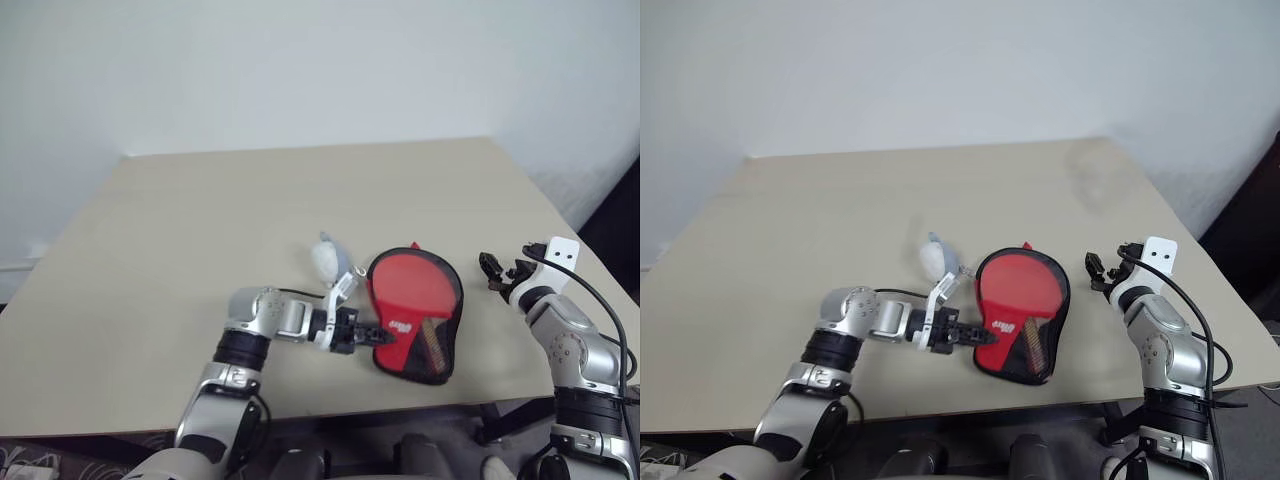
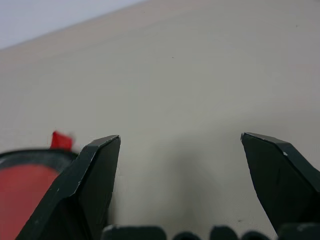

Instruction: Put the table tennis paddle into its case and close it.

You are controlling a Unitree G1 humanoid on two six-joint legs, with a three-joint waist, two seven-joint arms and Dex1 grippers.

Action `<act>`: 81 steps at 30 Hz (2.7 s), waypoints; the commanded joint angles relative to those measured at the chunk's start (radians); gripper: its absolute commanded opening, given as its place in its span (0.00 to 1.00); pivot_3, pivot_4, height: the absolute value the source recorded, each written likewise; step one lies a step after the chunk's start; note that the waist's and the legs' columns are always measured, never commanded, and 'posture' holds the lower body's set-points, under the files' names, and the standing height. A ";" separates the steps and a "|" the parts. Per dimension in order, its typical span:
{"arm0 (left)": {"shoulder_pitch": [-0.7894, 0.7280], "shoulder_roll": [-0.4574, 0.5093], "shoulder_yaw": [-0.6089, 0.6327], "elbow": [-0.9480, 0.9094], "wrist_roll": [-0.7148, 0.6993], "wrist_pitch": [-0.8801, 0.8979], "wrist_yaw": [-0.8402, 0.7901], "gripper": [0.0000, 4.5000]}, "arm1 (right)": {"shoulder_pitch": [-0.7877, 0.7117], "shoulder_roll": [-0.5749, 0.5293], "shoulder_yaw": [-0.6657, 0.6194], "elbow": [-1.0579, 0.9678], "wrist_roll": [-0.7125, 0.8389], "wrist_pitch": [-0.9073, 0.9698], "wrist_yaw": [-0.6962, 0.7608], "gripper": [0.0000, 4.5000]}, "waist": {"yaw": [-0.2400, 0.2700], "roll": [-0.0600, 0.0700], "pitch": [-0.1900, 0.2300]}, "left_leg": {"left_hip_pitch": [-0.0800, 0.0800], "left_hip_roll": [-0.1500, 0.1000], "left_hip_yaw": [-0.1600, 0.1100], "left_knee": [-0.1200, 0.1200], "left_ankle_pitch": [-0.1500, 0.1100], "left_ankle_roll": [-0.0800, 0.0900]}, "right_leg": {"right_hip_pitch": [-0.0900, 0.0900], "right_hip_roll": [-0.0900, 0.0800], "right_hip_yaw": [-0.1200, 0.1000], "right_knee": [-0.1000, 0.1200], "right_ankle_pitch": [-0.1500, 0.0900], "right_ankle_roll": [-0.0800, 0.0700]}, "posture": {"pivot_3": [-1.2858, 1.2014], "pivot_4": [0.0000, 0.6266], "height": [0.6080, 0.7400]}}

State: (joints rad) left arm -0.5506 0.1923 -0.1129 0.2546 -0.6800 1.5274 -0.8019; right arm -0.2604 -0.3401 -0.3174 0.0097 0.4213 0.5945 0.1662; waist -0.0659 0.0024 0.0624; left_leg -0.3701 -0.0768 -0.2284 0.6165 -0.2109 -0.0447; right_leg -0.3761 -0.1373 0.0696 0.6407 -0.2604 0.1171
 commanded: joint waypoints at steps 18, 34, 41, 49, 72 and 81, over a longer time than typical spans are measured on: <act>0.343 0.020 -0.040 -0.561 -0.317 0.087 0.501 0.00 | -0.001 -0.018 0.044 -0.060 -0.006 0.022 0.039 0.93 | 0.016 0.000 0.000 | 0.003 0.001 0.003 -0.002 0.000 0.000 | 0.002 0.000 0.001 -0.001 0.000 0.000 | 0.52 0.00 1.00; 0.342 -0.001 0.011 -0.523 -0.422 0.087 0.671 0.00 | -0.024 -0.030 0.049 -0.051 -0.027 0.025 0.054 0.93 | 0.019 0.000 0.000 | 0.003 0.001 0.004 -0.002 0.000 0.000 | 0.002 0.000 0.001 -0.002 -0.001 -0.001 | 0.52 0.00 1.00; 0.300 -0.003 0.097 -0.402 -0.490 0.087 0.718 0.00 | -0.029 -0.025 0.066 -0.048 -0.033 0.022 0.059 0.93 | 0.019 0.000 0.000 | 0.003 0.001 0.004 -0.002 0.000 0.000 | 0.002 0.000 0.001 -0.002 -0.001 -0.001 | 0.52 0.00 1.00; 0.223 -0.004 0.138 -0.263 -0.556 0.087 0.685 0.48 | -0.047 -0.031 0.070 -0.030 -0.037 0.022 0.067 0.93 | 0.018 0.000 0.000 | 0.003 0.001 0.004 -0.002 0.000 0.000 | 0.001 0.000 0.001 -0.001 0.000 -0.001 | 0.52 0.00 1.00; 0.122 0.186 -0.264 -0.380 0.124 -0.878 0.035 0.76 | -0.105 -0.032 0.086 -0.023 -0.021 -0.055 0.187 0.93 | 0.028 -0.001 0.001 | 0.003 0.005 0.015 -0.005 -0.001 0.000 | -0.004 0.000 0.008 -0.003 0.000 -0.001 | 0.52 0.00 1.00; 0.180 0.112 -0.399 -0.224 0.315 -1.066 -0.073 0.76 | -0.202 -0.025 0.111 0.045 -0.007 -0.048 0.231 0.93 | 0.019 -0.002 0.002 | 0.005 0.005 0.021 -0.004 -0.003 0.003 | -0.004 0.001 0.015 -0.002 0.001 0.000 | 0.52 0.00 1.00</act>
State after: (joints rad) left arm -0.3643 0.2993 -0.5157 0.0182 -0.3957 0.4938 -0.8571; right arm -0.4264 -0.3676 -0.2035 0.0642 0.4009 0.5633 0.3805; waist -0.0471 0.0007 0.0641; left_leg -0.3652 -0.0718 -0.2071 0.6130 -0.2140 -0.0412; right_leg -0.3796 -0.1364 0.0848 0.6386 -0.2593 0.1175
